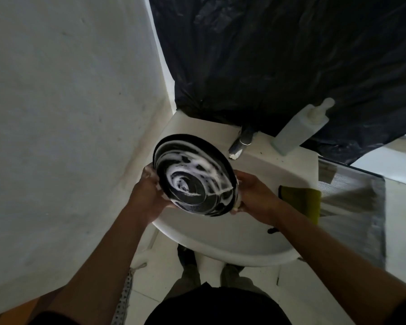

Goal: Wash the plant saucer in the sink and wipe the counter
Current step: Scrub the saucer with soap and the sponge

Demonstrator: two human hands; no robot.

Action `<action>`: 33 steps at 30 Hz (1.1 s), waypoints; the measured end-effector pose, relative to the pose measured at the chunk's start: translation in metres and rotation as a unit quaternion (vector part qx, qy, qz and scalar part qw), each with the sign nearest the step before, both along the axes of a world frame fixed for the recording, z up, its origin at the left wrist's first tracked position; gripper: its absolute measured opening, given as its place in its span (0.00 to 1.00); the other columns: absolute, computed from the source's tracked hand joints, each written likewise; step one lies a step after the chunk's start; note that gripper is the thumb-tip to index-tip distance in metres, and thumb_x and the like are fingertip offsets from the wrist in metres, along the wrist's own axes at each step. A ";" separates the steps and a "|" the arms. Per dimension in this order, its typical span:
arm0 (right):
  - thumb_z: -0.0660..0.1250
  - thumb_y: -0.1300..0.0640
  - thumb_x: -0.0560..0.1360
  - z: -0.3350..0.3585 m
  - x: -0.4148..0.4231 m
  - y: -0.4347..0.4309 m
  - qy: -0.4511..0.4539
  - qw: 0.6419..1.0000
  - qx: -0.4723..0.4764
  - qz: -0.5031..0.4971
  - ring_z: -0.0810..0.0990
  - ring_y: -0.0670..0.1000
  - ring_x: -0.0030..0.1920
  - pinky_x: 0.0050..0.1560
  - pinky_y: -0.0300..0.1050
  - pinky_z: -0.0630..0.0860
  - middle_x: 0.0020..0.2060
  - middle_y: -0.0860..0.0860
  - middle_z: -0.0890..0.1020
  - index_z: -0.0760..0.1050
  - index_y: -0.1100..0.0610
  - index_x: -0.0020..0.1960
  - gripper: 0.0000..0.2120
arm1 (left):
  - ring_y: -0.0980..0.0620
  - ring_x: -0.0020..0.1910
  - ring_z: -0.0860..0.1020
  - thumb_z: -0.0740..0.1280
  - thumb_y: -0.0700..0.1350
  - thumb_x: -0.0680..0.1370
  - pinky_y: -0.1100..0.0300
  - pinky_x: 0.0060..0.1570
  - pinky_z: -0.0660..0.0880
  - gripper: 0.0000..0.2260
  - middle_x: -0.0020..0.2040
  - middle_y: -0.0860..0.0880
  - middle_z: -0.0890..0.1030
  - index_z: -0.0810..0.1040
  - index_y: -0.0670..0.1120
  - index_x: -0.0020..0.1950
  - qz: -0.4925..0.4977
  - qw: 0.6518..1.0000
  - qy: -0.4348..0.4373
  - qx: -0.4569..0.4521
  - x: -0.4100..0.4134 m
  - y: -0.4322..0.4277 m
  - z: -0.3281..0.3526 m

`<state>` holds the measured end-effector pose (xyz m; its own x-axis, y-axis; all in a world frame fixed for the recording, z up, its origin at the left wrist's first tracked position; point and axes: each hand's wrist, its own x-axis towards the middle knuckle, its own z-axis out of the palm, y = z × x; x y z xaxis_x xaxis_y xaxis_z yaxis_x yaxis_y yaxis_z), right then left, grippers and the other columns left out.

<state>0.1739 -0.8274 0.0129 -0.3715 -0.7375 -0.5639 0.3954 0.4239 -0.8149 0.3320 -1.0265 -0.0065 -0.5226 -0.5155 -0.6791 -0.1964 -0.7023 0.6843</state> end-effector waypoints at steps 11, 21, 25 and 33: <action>0.68 0.62 0.75 -0.022 0.011 -0.013 0.183 0.982 0.031 -0.043 0.85 0.56 0.50 0.51 0.55 0.83 0.49 0.53 0.86 0.83 0.55 0.54 0.10 | 0.45 0.43 0.80 0.63 0.50 0.79 0.53 0.47 0.80 0.09 0.40 0.46 0.81 0.80 0.47 0.47 0.046 0.984 0.126 0.118 0.019 -0.005 0.000; 0.65 0.55 0.74 -0.017 0.039 -0.045 0.523 0.837 0.138 0.081 0.70 0.55 0.56 0.58 0.52 0.66 0.57 0.54 0.73 0.66 0.53 0.67 0.22 | 0.43 0.68 0.79 0.59 0.54 0.86 0.44 0.69 0.73 0.20 0.69 0.43 0.80 0.75 0.46 0.74 -0.080 0.996 0.038 -0.006 0.022 0.013 0.002; 0.68 0.64 0.74 -0.020 0.058 -0.047 0.466 0.864 0.056 0.181 0.66 0.58 0.69 0.68 0.50 0.68 0.70 0.58 0.66 0.66 0.57 0.72 0.28 | 0.46 0.68 0.79 0.56 0.59 0.84 0.45 0.69 0.74 0.23 0.68 0.45 0.81 0.75 0.48 0.73 -0.073 0.994 0.045 -0.063 0.021 0.022 0.008; 0.65 0.65 0.77 -0.016 0.048 -0.056 0.438 0.874 0.044 0.208 0.79 0.61 0.61 0.64 0.46 0.72 0.60 0.63 0.80 0.76 0.62 0.68 0.19 | 0.47 0.66 0.81 0.55 0.57 0.86 0.47 0.69 0.74 0.21 0.65 0.47 0.83 0.76 0.48 0.72 -0.082 0.991 0.026 -0.104 0.026 0.028 0.005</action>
